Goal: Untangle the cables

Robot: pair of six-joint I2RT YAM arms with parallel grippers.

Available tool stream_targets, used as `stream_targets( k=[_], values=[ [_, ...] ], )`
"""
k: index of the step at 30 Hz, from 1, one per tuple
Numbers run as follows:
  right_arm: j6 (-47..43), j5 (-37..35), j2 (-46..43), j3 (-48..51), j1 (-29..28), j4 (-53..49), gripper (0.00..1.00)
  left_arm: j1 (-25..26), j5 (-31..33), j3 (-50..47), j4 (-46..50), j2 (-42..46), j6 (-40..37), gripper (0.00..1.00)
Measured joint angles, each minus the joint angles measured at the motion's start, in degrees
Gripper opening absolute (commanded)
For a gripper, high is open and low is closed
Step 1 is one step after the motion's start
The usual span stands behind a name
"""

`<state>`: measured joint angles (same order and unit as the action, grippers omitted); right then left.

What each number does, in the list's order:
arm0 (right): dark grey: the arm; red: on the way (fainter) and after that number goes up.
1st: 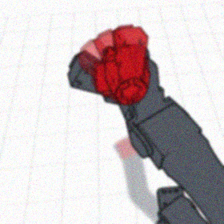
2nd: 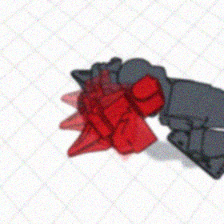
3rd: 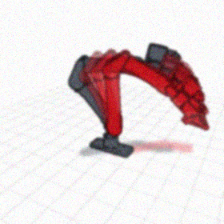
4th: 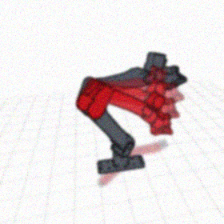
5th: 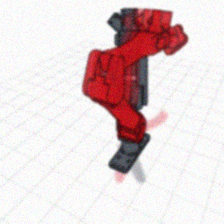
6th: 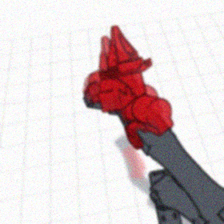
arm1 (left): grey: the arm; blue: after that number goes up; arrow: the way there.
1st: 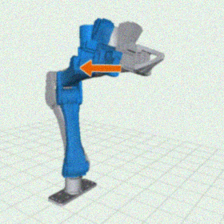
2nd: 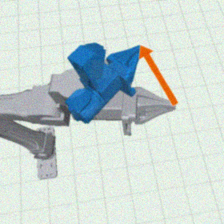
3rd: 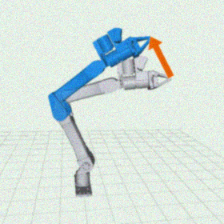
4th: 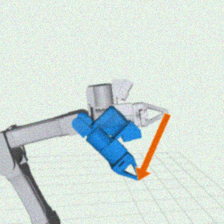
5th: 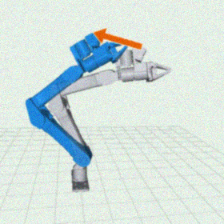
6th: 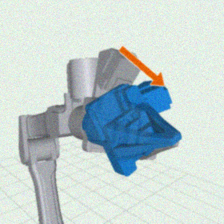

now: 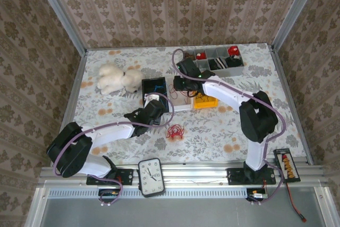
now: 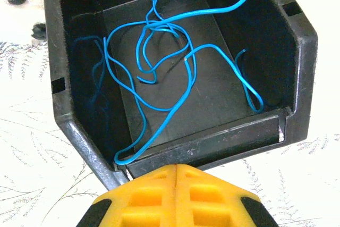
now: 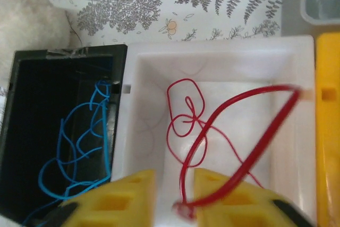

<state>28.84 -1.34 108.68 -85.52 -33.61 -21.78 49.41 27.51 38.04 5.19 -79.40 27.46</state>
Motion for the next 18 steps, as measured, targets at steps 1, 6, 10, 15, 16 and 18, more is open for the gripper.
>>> stream_targets(
  k=[1, 6, 10, 15, 16, 18],
  values=[
    [-0.39, 0.35, 0.37, -0.33, 0.17, -0.20, 0.44, 0.00, 0.02, 0.00, 0.13, 0.20, 0.00, 0.00],
    [-2.45, 1.88, -0.37, -0.20, -0.07, -0.39, 0.48, -0.13, 0.33, -0.02, 0.20, 1.25, 0.24, 0.00],
    [-3.69, 2.16, -4.94, 5.25, -1.60, -0.13, 0.48, -0.76, 0.42, -0.02, 0.50, 1.25, 0.85, 0.00],
    [-5.14, 3.65, -13.18, 16.74, -6.91, 0.22, 0.48, -1.44, 0.04, -0.24, 0.74, 1.40, 1.27, 0.00],
    [-5.31, 4.00, -14.40, 18.88, -7.98, 0.11, 0.48, -1.51, -0.68, -0.59, 0.33, 1.70, 0.87, 0.00],
    [-5.88, 5.09, -16.65, 23.39, -10.38, -0.11, 0.48, -1.51, -3.17, -1.51, -0.55, 3.04, -1.07, 0.00]
  ],
)
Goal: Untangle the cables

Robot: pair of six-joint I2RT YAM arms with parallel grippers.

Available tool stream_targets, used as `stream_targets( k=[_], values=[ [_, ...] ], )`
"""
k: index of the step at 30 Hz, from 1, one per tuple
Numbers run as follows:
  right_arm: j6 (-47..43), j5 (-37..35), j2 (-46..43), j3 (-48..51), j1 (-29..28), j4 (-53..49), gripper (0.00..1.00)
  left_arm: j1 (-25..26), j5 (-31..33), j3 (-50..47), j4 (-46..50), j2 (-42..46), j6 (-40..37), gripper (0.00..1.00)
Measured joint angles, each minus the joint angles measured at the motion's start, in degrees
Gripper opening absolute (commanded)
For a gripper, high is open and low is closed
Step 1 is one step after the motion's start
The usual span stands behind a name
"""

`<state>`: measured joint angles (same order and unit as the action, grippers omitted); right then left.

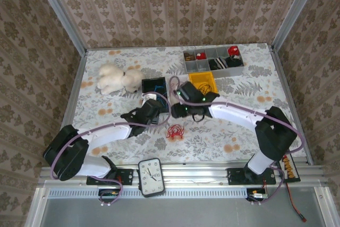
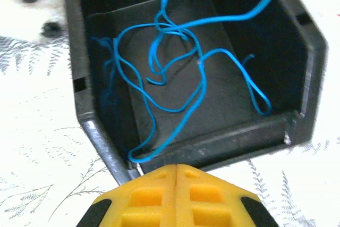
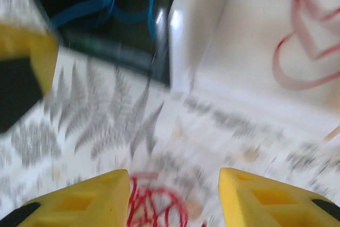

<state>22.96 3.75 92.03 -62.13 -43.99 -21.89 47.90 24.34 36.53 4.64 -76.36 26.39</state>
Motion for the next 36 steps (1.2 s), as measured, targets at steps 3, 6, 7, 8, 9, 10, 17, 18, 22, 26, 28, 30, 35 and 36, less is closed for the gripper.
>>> stream_targets(
  k=[3, 6, 7, 8, 9, 10, 17, 18, 22, 26, 28, 30, 35, 36],
  values=[
    [-0.31, 1.29, -1.79, 5.05, -1.40, -0.20, 0.46, 0.11, -5.81, -0.57, -0.83, 2.34, -4.24, 0.09],
    [-0.24, 1.51, -2.73, 8.55, -1.27, -0.17, 0.44, 0.61, -12.61, -0.57, -1.40, 4.37, -8.74, 0.18],
    [-0.13, 1.51, -2.73, 9.03, -1.25, -0.11, 0.44, 0.85, -14.45, -0.57, -1.44, 4.72, -9.70, 0.21],
    [-0.11, 1.68, -2.73, 9.40, -1.20, -0.09, 0.44, 0.98, -16.61, -0.55, -1.46, 4.85, -10.80, 0.24],
    [-0.09, 1.84, -2.73, 9.62, -1.16, 0.04, 0.43, 1.22, -18.64, -0.55, -1.38, 4.81, -11.78, 0.26],
    [-0.09, 2.01, -2.73, 9.73, -1.16, 0.31, 0.43, 1.29, -20.26, -0.50, -1.20, 4.61, -12.41, 0.28],
    [0.35, 3.39, -1.60, 10.27, -0.31, 2.95, 0.41, 3.13, -30.49, 2.80, 1.01, -3.13, -16.17, 0.43],
    [0.59, 3.54, -1.36, 10.54, -0.04, 3.17, 0.41, 3.52, -31.41, 3.37, 1.40, -4.37, -16.39, 0.42],
    [1.18, 3.87, -0.98, 11.21, 0.76, 3.78, 0.40, 4.24, -33.53, 5.11, 2.62, -8.39, -17.11, 0.32],
    [1.25, 4.07, -0.98, 11.30, 1.25, 4.22, 0.40, 4.20, -33.46, 5.53, 2.78, -10.49, -17.53, 0.24],
    [1.25, 4.11, -0.98, 11.63, 1.27, 4.70, 0.40, 4.20, -33.29, 5.92, 2.75, -10.99, -17.49, 0.21],
    [1.25, 4.26, -0.98, 12.04, 1.27, 5.01, 0.39, 4.20, -33.09, 5.99, 2.67, -11.13, -17.46, 0.15],
    [1.22, 5.18, -0.81, 12.70, 1.27, 5.25, 0.39, 4.17, -33.07, 5.99, 2.62, -11.15, -17.57, 0.02],
    [1.20, 5.62, -0.55, 12.72, 1.27, 5.31, 0.39, 4.13, -33.18, 5.99, 2.60, -11.15, -17.55, 0.00]
  ],
)
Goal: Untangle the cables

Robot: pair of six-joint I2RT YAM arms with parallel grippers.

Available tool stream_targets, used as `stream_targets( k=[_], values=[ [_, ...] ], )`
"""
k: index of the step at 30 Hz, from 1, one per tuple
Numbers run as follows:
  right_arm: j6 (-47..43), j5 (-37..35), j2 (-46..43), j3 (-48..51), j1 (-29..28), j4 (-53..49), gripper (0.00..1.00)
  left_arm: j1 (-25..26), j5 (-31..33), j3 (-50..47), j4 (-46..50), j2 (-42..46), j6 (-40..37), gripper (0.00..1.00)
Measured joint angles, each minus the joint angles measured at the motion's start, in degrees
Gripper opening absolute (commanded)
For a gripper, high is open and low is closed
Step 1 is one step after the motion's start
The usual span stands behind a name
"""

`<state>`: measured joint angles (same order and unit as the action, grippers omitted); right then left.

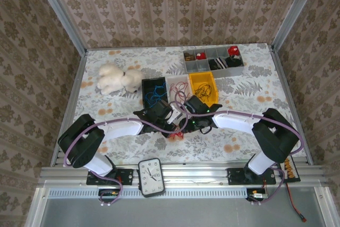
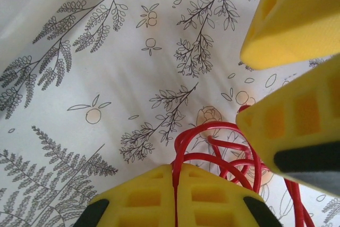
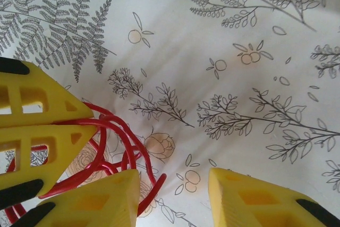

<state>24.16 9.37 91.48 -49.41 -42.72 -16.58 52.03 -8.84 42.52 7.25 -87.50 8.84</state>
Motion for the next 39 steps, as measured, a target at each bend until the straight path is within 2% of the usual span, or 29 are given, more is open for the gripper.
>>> stream_targets(
  k=[3, 7, 10, 13, 20, 24, 26, 28, 31, 32, 34, 39],
  values=[
    [-0.02, 1.05, 1.46, 0.00, 0.00, 0.50, 0.33, -0.13, -0.39, 0.00, -0.02, 0.00, 0.09, 0.00],
    [-0.11, 1.90, 3.80, -0.09, 0.11, 0.98, 0.10, -0.42, -0.26, 0.00, -0.02, 0.00, 0.13, 0.00],
    [0.42, 1.40, 3.82, -0.09, 0.37, 1.14, 0.03, -0.50, 1.73, -0.24, -0.20, 0.61, 0.72, 0.00],
    [1.75, -0.26, 2.97, 0.55, 1.84, 1.38, 0.01, -2.10, 4.70, -1.64, -0.37, 3.74, 2.47, 0.00],
    [7.41, -5.62, -3.15, 6.01, 10.97, 0.70, 0.00, -10.16, 7.34, -6.36, -2.45, 12.72, 7.54, 0.00],
    [9.94, -7.54, -6.16, 8.09, 14.23, -0.48, 0.00, -10.88, 7.37, -6.93, -3.08, 13.57, 9.22, 0.00],
    [10.64, -7.69, -7.56, 8.59, 15.32, -0.52, 0.04, -10.93, 7.08, -7.19, -3.67, 13.64, 9.62, 0.00],
    [10.54, -7.17, -8.70, 8.63, 15.82, -0.07, 0.13, -11.02, 6.32, -7.30, -3.89, 13.64, 9.62, 0.00],
    [8.61, -3.69, -9.70, 8.35, 13.60, 1.90, 0.39, -11.21, 5.11, -7.30, -4.22, 13.64, 9.62, 0.00],
    [7.98, -2.45, -9.70, 7.96, 12.48, 2.51, 0.43, -11.21, 4.85, -7.30, -4.31, 13.64, 9.64, 0.00],
    [6.64, 0.72, -9.33, 6.34, 9.60, 3.72, 0.48, -11.21, 4.22, -7.30, -4.50, 13.64, 9.62, 0.00],
    [4.87, 8.31, -5.27, 0.59, 5.16, 7.76, 0.51, -11.21, 3.45, -7.30, -4.76, 13.20, 9.62, 0.00]
  ],
)
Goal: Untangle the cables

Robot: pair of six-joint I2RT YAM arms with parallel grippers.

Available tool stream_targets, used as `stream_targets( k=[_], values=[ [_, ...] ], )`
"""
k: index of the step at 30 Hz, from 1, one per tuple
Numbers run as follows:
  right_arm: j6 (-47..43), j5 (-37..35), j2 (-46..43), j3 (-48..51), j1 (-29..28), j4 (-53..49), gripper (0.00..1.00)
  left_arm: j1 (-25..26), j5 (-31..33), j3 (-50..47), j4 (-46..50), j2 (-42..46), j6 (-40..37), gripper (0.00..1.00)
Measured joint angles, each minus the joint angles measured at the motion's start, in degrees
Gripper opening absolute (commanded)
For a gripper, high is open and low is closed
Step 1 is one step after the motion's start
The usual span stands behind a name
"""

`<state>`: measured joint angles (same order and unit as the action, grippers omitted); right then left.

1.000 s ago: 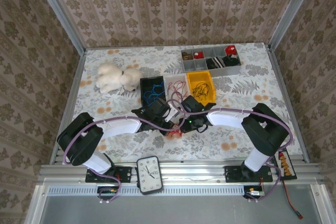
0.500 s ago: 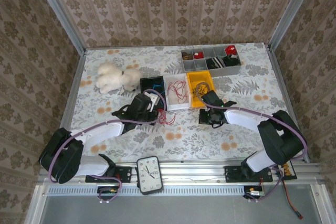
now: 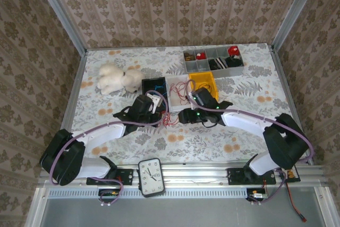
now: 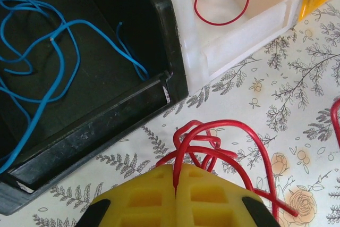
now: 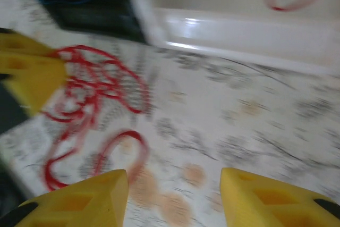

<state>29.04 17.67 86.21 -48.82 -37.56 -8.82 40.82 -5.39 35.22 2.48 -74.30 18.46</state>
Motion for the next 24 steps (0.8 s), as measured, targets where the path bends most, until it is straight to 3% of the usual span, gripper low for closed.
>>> stream_targets(
  k=[8, 13, 21, 24],
  values=[
    [-0.59, 5.51, 5.25, -2.67, -0.85, 3.15, 0.51, 0.24, -0.31, 0.00, 0.00, 0.00, -0.02, 0.00],
    [-0.31, 7.50, 9.09, -3.89, -0.92, 5.68, 0.46, 0.72, -1.14, 0.00, -0.09, -0.37, -0.07, 0.00],
    [1.44, 10.27, 12.55, -5.73, -0.96, 9.81, 0.13, 1.46, -1.97, 0.00, -0.28, -0.98, -0.31, 0.00],
    [1.64, 10.51, 12.52, -5.75, -0.96, 10.45, 0.07, 1.51, -1.97, 0.00, -0.33, -0.98, -0.48, 0.00]
  ],
)
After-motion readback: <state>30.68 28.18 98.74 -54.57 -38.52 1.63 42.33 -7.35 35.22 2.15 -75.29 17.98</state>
